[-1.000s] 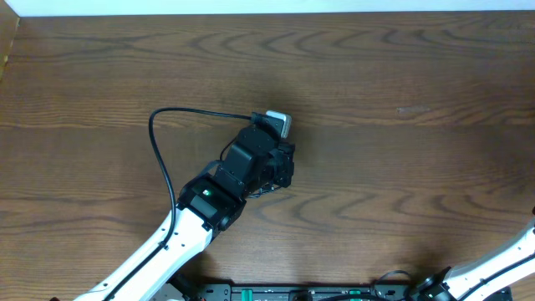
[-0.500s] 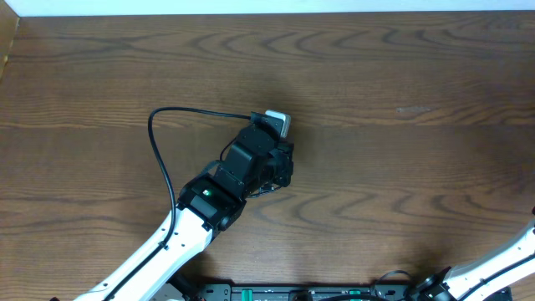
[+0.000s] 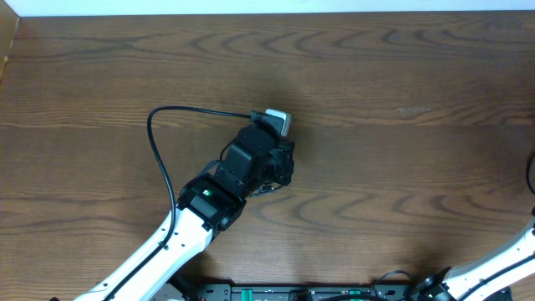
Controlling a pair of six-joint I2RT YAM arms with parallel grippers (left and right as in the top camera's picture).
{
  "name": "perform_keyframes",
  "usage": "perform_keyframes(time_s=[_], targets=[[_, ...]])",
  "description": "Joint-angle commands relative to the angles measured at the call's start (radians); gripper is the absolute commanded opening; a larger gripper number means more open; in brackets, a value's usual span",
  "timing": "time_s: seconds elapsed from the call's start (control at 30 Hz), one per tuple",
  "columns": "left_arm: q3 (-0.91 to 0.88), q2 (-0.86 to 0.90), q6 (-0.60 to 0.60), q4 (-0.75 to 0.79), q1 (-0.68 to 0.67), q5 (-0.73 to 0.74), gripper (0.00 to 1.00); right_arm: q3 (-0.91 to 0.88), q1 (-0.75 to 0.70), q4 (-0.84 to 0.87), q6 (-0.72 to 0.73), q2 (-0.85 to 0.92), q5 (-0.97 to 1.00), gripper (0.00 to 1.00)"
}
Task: Untangle cables
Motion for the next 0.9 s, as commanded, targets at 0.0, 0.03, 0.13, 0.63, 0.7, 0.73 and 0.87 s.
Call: perform_keyframes(time_s=[0.0,0.03,0.13,0.63,0.7,0.73,0.87], targets=[[-0.002,0.001,0.025,-0.004,-0.001,-0.011,0.10,0.000,0.021,-0.018,0.050,-0.164,0.048,0.99],[-0.002,0.001,0.034,-0.005,-0.002,-0.011,0.10,0.000,0.023,-0.034,0.072,-0.200,0.074,0.99],[-0.002,0.001,0.035,-0.012,-0.001,-0.011,0.10,0.000,0.023,-0.088,0.127,-0.277,0.132,0.99],[-0.002,-0.006,0.088,-0.151,-0.024,-0.070,0.11,0.000,0.024,-0.269,0.157,-0.585,-0.066,0.99],[-0.002,-0.008,0.087,-0.151,-0.024,-0.107,0.11,0.000,0.027,-0.277,0.157,-0.595,-0.120,0.99],[-0.002,-0.008,0.087,-0.151,-0.024,-0.119,0.11,0.000,0.032,-0.274,0.157,-0.595,-0.141,0.99],[-0.002,-0.008,0.078,-0.163,-0.024,-0.181,0.12,0.000,0.083,-0.227,0.129,-0.590,-0.245,0.99]])
